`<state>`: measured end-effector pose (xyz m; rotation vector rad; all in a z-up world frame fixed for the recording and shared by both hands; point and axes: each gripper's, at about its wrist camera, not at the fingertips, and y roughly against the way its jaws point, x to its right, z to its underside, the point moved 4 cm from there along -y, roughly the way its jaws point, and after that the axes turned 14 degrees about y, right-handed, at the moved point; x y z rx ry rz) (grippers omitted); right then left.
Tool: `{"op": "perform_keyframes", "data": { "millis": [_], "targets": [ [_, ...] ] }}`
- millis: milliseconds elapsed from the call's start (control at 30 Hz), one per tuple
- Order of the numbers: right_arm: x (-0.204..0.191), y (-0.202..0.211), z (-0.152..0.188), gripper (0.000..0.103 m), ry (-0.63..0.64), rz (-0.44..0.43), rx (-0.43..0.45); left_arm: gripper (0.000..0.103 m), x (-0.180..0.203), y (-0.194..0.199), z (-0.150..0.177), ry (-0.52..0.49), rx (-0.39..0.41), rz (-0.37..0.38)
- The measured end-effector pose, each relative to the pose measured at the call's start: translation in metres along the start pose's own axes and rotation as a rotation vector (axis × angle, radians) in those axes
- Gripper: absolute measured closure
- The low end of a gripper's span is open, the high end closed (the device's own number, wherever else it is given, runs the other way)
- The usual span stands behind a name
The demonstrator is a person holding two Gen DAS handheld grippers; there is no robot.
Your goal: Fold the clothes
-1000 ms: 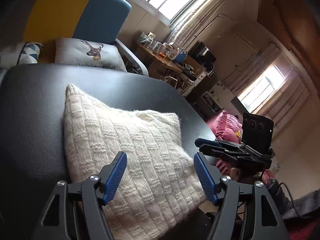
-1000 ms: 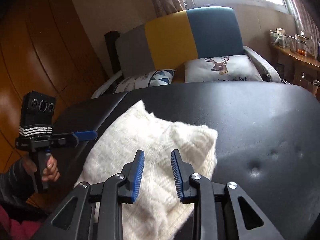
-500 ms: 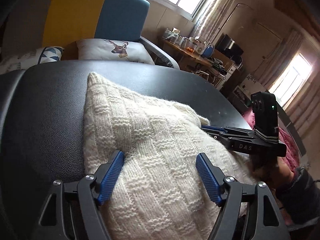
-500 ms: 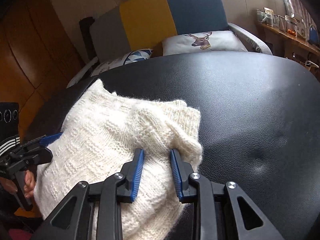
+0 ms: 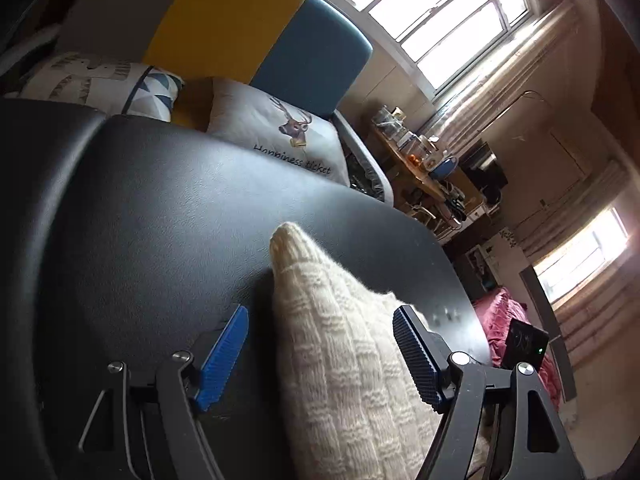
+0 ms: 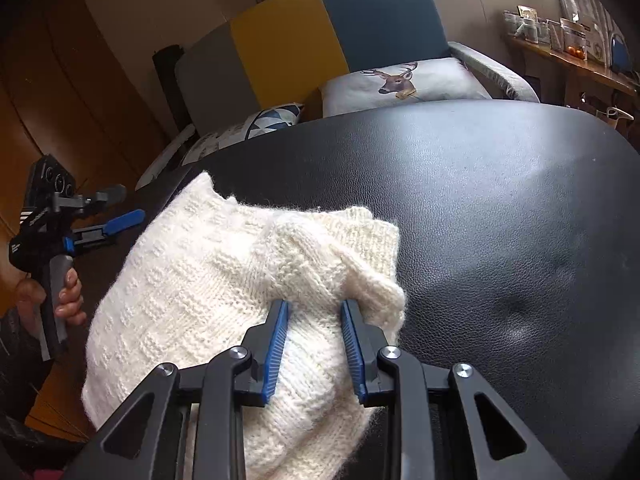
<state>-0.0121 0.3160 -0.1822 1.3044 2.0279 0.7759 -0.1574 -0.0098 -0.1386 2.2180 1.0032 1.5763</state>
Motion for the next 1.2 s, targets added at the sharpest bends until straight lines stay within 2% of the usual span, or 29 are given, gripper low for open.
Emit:
{"op": "perform_keyframes", "data": {
  "millis": [33,133,200,267,367,467,567,667,700,800,933,967,1100,1200],
  "targets": [
    [-0.003,0.005,-0.009,0.076,0.028,0.007,-0.005,0.027,0.002,-0.005,-0.005,-0.004,-0.008,0.0],
    [-0.011,0.024,-0.045,0.072,0.105,-0.028,0.051,0.032,0.006,-0.016,-0.014,-0.034,0.01,-0.109],
    [-0.022,0.022,-0.074,0.072,0.144,-0.116,0.061,0.032,0.02,-0.01,-0.004,-0.122,0.041,-0.078],
    [-0.034,-0.008,-0.089,0.072,0.162,-0.207,0.008,0.032,0.031,-0.002,0.008,-0.179,0.058,-0.035],
    [-0.051,-0.054,-0.11,0.072,0.188,-0.343,-0.074,0.031,0.038,0.005,0.023,-0.208,0.056,0.035],
    [-0.069,-0.098,-0.132,0.072,0.214,-0.48,-0.156,0.03,0.04,0.004,0.036,-0.212,0.013,0.085],
    [-0.086,-0.141,-0.154,0.072,0.239,-0.616,-0.239,0.03,0.046,0.0,0.053,-0.221,-0.062,0.147],
    [-0.094,-0.185,-0.142,0.076,0.387,-0.429,-0.359,0.027,0.048,-0.013,0.067,-0.251,-0.109,0.147],
    [-0.097,-0.2,-0.138,0.083,0.436,-0.364,-0.398,0.023,0.047,-0.018,0.07,-0.257,-0.117,0.143],
    [-0.105,-0.201,-0.139,0.083,0.495,-0.336,-0.351,0.023,0.047,-0.032,0.082,-0.312,-0.134,0.09],
    [-0.105,-0.199,-0.137,0.083,0.504,-0.329,-0.317,0.023,0.056,-0.041,0.097,-0.438,-0.099,0.012],
    [-0.104,-0.199,-0.138,0.083,0.498,-0.331,-0.315,0.023,0.056,-0.042,0.098,-0.442,-0.094,0.011],
    [-0.101,-0.197,-0.142,0.081,0.46,-0.347,-0.307,0.022,0.056,-0.037,0.091,-0.384,-0.076,0.045],
    [-0.096,-0.185,-0.149,0.077,0.387,-0.327,-0.282,0.022,0.052,-0.026,0.077,-0.273,-0.048,0.089]
  ]
}}
